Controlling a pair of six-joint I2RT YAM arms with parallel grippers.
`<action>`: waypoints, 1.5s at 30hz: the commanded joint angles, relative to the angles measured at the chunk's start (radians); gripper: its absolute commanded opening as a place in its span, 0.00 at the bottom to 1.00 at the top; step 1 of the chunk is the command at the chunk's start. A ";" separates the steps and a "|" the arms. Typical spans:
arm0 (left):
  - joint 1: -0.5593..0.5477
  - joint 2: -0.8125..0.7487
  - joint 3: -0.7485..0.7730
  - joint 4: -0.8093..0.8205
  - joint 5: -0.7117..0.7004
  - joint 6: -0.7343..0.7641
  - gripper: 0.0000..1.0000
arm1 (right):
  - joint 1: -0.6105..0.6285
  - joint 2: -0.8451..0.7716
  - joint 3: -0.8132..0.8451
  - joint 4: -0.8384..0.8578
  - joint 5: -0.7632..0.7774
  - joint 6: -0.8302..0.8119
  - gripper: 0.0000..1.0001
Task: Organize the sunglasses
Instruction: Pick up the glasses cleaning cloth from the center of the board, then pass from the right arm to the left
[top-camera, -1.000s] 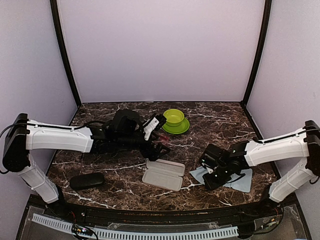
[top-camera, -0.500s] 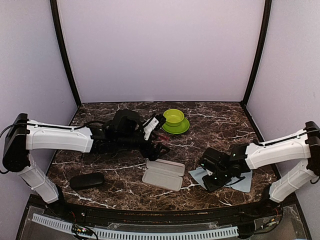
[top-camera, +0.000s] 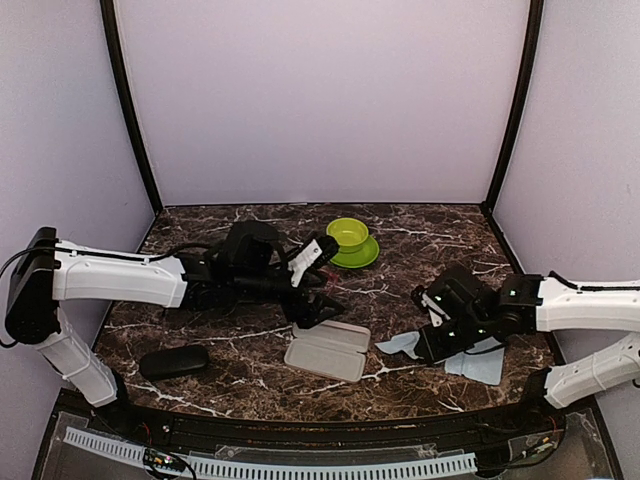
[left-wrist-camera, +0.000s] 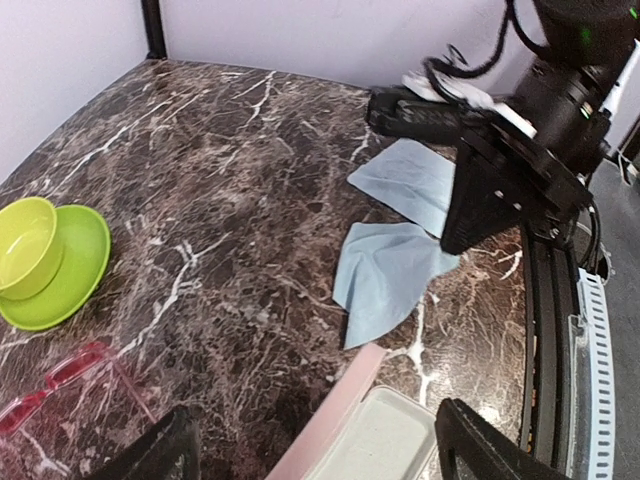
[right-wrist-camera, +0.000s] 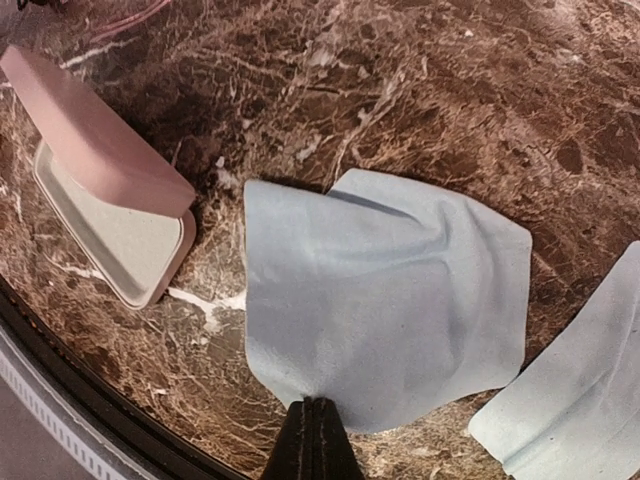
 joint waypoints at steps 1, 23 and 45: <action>-0.036 0.027 0.023 0.020 0.120 0.120 0.83 | -0.078 -0.057 0.047 -0.024 -0.068 -0.024 0.00; -0.144 0.407 0.398 -0.112 0.111 0.264 0.79 | -0.289 -0.131 0.107 -0.081 -0.223 -0.095 0.00; -0.256 0.544 0.460 0.069 -0.174 0.066 0.72 | -0.320 -0.124 0.094 -0.062 -0.266 -0.102 0.00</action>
